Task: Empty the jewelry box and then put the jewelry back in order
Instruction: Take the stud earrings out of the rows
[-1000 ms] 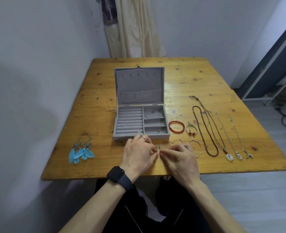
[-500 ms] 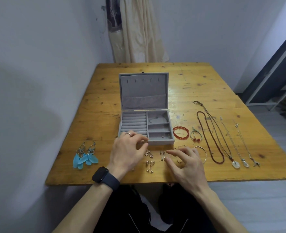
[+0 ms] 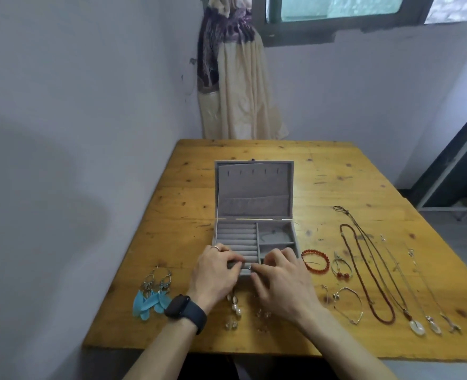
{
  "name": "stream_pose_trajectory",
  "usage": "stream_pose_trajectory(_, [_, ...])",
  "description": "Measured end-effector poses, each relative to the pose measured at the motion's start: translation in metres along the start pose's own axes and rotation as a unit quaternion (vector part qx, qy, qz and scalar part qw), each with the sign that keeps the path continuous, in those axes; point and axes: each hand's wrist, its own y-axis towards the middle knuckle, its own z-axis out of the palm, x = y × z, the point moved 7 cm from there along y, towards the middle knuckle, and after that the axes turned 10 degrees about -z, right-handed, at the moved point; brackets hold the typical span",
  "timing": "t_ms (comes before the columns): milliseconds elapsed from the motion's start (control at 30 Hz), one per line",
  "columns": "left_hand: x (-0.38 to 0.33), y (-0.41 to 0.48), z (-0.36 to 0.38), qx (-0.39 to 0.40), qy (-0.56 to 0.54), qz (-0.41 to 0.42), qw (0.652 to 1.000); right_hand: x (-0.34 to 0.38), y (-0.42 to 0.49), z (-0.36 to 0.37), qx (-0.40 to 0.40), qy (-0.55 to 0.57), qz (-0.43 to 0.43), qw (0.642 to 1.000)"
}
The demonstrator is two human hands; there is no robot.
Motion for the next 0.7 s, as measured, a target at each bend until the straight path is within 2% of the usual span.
stream_pose_trajectory(133, [0.0, 0.004, -0.002, 0.007, -0.009, -0.005, 1.0, -0.001, 0.005, -0.005, -0.018, 0.02, 0.013, 1.0])
stream_pose_trajectory(300, [-0.006, 0.018, -0.006, 0.069, -0.008, -0.005, 0.998, -0.011, 0.022, -0.005, 0.027, 0.088, 0.099, 0.991])
stream_pose_trajectory(400, [-0.013, 0.022, -0.008, 0.097, 0.03, 0.006, 0.995, -0.012, 0.033, -0.003, 0.06, 0.074, 0.119, 0.988])
stream_pose_trajectory(633, [-0.016, 0.022, -0.009, 0.095, 0.062, 0.01, 0.993, -0.011, 0.044, 0.0, 0.08, 0.055, 0.132, 0.986])
stream_pose_trajectory(700, [-0.017, 0.021, -0.01, 0.089, 0.069, 0.014, 0.994, -0.01, 0.042, -0.001, 0.072, 0.081, 0.127, 0.986])
